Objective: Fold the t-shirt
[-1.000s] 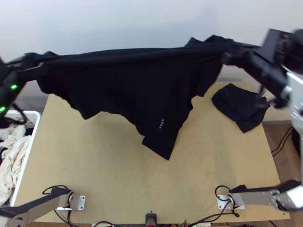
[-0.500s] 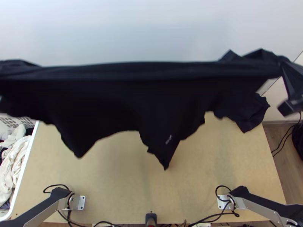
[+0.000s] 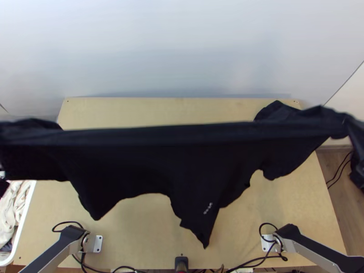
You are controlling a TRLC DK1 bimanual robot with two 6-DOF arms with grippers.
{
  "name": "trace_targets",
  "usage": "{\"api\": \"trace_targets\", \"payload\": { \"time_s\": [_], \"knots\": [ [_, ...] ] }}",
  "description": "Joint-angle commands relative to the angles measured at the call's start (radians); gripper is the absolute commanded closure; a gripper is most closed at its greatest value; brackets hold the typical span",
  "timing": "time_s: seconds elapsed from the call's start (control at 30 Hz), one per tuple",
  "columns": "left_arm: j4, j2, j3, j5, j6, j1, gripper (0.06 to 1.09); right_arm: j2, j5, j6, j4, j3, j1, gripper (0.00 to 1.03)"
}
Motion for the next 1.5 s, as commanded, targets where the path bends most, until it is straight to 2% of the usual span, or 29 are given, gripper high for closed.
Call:
{"api": "trace_targets", "payload": {
  "time_s": [0.0, 0.1, 0.2, 0.3, 0.4, 0.57, 0.73, 0.9, 1.07, 1.2, 1.47],
  "knots": [
    [-0.044, -0.066, -0.213, 0.07, -0.046, -0.001, 1.05, -0.011, -0.087, 0.092, -0.078, -0.112, 0.001, 1.0],
    [-0.008, -0.086, -0.371, 0.1, -0.06, -0.018, 1.05, -0.004, -0.114, 0.106, -0.059, -0.222, 0.029, 1.0],
    [0.069, -0.092, -0.526, 0.116, -0.06, -0.026, 1.05, 0.006, -0.122, 0.123, 0.031, -0.351, 0.074, 1.0],
    [0.175, -0.083, -0.681, 0.12, -0.054, -0.023, 1.05, 0.029, -0.169, 0.112, 0.149, -0.489, 0.057, 1.0],
    [0.312, -0.056, -0.808, 0.12, -0.053, -0.006, 1.05, 0.076, -0.312, 0.098, 0.292, -0.623, -0.037, 1.0],
    [0.525, 0.087, -0.939, 0.156, -0.053, 0.103, 1.05, 0.237, -0.418, 0.103, 0.496, -0.732, -0.127, 1.0],
    [0.701, 0.336, -0.911, 0.18, -0.054, 0.207, 1.05, 0.457, -0.43, 0.115, 0.655, -0.71, -0.172, 1.0],
    [0.787, 0.607, -0.742, 0.18, -0.072, 0.253, 1.05, 0.674, -0.43, 0.173, 0.763, -0.555, -0.215, 1.0],
    [0.795, 0.823, -0.551, 0.179, -0.126, 0.272, 1.05, 0.854, -0.423, 0.232, 0.77, -0.376, -0.23, 1.0],
    [0.816, 0.935, -0.474, 0.169, -0.151, 0.273, 1.05, 0.984, -0.407, 0.243, 0.772, -0.273, -0.233, 1.0],
    [0.864, 1.017, -0.514, 0.168, -0.18, 0.272, 1.05, 1.119, -0.364, 0.238, 0.773, -0.206, -0.219, 1.0]
  ]
}}
